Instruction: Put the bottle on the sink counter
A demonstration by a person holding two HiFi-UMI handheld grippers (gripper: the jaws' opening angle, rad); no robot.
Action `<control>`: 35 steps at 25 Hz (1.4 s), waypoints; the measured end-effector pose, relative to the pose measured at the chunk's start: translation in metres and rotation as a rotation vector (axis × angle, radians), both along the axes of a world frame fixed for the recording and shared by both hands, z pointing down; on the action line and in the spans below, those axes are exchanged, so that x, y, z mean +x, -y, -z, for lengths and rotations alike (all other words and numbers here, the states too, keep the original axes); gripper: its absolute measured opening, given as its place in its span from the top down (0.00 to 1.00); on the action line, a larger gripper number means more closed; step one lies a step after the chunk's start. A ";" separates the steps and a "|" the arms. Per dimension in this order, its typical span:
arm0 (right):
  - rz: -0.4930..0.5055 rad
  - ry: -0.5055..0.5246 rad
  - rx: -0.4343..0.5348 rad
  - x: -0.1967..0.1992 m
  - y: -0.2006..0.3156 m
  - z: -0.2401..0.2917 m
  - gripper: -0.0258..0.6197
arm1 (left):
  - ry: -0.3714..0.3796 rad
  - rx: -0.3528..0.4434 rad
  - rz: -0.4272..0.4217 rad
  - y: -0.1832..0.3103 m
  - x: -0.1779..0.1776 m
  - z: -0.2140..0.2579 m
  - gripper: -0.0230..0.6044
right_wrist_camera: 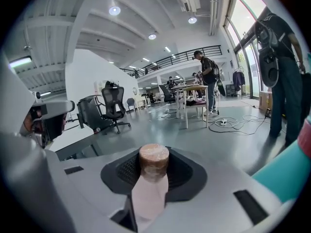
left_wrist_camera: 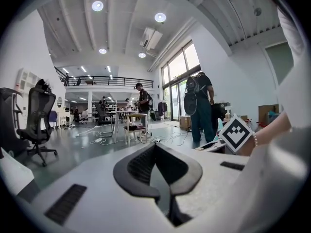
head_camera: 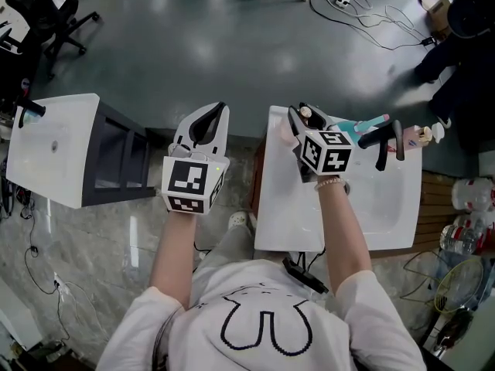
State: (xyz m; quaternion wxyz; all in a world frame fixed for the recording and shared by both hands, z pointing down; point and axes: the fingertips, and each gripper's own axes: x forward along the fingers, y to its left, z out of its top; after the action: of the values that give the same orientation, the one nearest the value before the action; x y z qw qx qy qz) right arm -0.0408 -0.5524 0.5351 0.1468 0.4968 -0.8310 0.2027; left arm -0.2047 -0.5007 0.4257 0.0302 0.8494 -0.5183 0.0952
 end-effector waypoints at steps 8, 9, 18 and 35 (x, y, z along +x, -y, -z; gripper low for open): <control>0.002 -0.029 -0.001 -0.005 0.001 -0.006 0.74 | 0.001 0.006 -0.003 0.002 -0.007 0.001 0.95; 0.003 -0.030 0.000 -0.005 0.001 -0.006 0.74 | 0.000 0.007 -0.002 0.002 -0.007 0.001 0.95; 0.002 -0.058 0.019 -0.007 -0.001 -0.007 0.74 | -0.001 0.015 -0.003 -0.002 -0.010 0.000 0.95; 0.118 -0.164 0.173 -0.015 -0.017 -0.010 0.73 | 0.021 0.027 -0.040 -0.032 -0.006 -0.003 0.95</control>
State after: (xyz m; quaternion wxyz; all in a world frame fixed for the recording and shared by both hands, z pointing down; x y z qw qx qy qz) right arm -0.0558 -0.5354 0.5456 0.1825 0.4728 -0.8583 0.0802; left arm -0.2110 -0.4687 0.4283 0.0116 0.8590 -0.5025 0.0977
